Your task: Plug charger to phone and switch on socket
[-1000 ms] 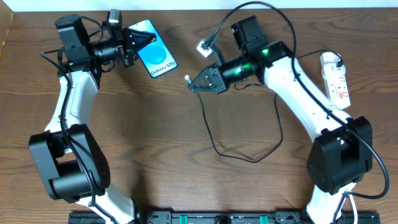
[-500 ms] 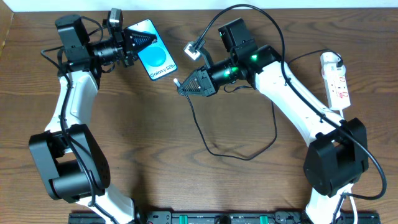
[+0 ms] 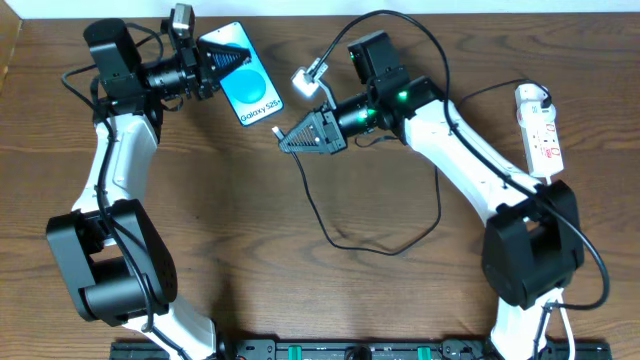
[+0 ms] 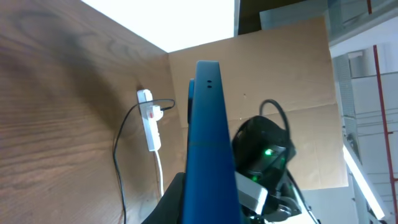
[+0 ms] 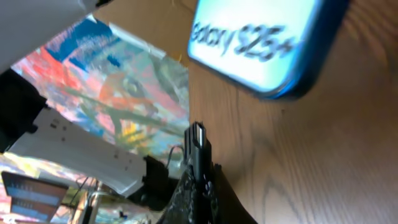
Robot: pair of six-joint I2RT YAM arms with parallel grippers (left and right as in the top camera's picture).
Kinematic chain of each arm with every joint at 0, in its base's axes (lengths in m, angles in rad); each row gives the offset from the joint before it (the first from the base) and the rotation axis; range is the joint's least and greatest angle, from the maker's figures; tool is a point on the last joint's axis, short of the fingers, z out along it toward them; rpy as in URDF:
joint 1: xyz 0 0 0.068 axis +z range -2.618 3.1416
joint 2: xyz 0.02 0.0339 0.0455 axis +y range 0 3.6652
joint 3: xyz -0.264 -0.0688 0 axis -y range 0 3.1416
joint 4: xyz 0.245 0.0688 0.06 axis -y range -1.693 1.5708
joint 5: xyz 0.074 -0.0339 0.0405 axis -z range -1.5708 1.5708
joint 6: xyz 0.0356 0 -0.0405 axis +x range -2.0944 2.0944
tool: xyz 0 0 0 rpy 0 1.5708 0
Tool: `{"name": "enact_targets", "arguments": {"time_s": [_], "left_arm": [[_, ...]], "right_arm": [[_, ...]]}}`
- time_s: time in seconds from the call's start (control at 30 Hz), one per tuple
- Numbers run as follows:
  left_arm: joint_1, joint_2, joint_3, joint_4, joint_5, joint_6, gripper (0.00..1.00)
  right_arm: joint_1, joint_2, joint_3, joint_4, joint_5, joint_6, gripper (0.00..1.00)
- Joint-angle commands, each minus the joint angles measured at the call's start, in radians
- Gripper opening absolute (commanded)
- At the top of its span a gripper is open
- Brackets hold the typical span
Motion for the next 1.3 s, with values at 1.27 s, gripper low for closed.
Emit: {"name": "enact_targets", "arguments": {"time_s": [1.27], "left_arm": [[0.005,-0.013,-0.001,0.121,-0.007,-0.091,0.08]], "right_arm": [[0.024,0.016,-0.005,0.225,0.017,0.311,0.01]]}}
